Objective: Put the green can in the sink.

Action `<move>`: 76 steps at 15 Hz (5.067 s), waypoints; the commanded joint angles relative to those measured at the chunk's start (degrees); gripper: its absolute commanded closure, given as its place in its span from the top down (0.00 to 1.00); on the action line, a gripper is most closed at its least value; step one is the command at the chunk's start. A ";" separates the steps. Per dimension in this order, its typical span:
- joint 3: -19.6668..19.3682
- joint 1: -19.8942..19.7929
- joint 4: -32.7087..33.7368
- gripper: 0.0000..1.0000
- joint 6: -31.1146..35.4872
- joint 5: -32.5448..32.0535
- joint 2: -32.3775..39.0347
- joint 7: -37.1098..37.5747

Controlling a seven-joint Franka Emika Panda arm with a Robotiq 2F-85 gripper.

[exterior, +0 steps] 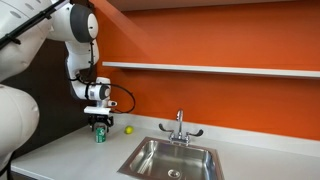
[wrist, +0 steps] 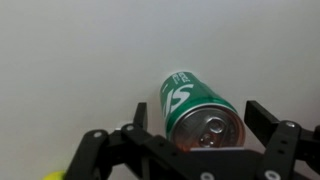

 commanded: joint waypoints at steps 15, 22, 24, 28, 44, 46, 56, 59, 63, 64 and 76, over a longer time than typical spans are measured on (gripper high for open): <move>-0.19 0.40 -1.86 0.38 -2.02 -1.47 -3.82 2.87; -0.36 0.06 -6.57 0.38 -1.46 -1.39 -9.01 3.98; -0.69 -0.19 -8.09 0.38 -1.06 -1.45 -10.53 4.60; -1.66 -1.52 -11.14 0.38 -0.20 -0.91 -13.56 5.50; -7.75 -12.29 -24.34 0.38 6.28 3.85 -24.29 5.64; -8.76 -13.96 -25.88 0.38 7.23 4.79 -25.43 5.20; -12.73 -19.17 -27.44 0.38 10.30 6.32 -26.17 4.87; -13.52 -19.61 -26.92 0.38 11.55 5.91 -24.87 5.43; -13.88 -20.62 -25.71 0.38 12.55 7.17 -22.34 4.93; -13.84 -20.96 -25.32 0.38 12.73 7.84 -21.56 4.72; -13.13 -24.67 -15.93 0.38 14.75 11.40 -7.32 4.75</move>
